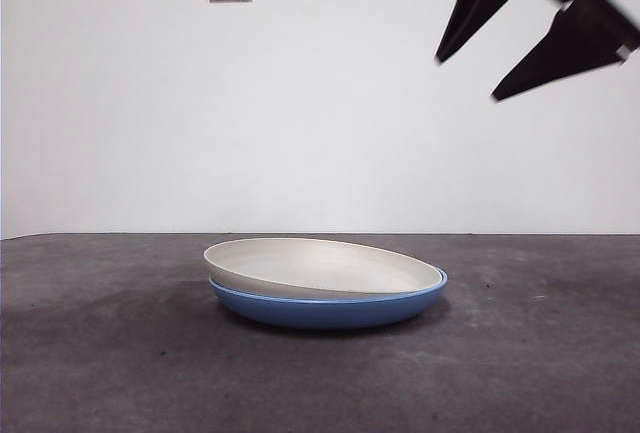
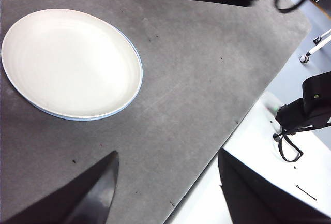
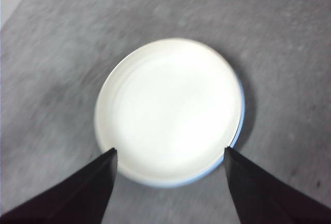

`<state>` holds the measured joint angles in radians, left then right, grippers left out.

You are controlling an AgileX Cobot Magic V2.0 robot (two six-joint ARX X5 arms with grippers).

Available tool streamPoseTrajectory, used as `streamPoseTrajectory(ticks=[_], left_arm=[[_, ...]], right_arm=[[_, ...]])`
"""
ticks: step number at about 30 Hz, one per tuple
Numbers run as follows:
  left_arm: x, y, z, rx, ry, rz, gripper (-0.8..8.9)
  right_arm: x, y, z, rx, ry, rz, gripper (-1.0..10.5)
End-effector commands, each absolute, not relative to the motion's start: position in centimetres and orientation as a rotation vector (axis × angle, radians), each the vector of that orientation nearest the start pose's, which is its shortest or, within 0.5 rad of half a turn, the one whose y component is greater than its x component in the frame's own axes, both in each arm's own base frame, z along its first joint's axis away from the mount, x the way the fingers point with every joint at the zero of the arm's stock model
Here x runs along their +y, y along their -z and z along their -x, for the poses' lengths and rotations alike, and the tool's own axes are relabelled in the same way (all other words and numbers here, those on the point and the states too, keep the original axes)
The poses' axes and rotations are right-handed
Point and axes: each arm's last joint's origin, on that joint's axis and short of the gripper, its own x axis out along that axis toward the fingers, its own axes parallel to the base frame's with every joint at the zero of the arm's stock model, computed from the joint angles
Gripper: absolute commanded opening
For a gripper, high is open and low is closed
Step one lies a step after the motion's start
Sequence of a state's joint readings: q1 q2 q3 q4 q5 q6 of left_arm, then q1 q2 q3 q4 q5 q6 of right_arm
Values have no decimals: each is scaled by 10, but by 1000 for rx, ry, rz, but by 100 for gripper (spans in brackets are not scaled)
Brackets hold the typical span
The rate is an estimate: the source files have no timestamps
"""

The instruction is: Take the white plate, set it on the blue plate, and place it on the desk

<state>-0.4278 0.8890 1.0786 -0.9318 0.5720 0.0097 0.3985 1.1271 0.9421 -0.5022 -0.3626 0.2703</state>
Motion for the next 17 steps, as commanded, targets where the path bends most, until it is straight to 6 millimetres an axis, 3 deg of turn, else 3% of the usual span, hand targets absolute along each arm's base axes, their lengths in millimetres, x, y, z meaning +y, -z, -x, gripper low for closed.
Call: streamPoseTrajectory(ticks=[1,10,17], left_arm=[[-78,-354,-132,746,967,37,310],[-78,-354,-132,747,966,38,310],[-78,-354,-132,747,966,38,310]], right_arm=[[96,-307,-195,795,-691,-198,328],[77,-316,-147,897,-738,-178,328],[67,-320,-125,919,-737,-169,328]])
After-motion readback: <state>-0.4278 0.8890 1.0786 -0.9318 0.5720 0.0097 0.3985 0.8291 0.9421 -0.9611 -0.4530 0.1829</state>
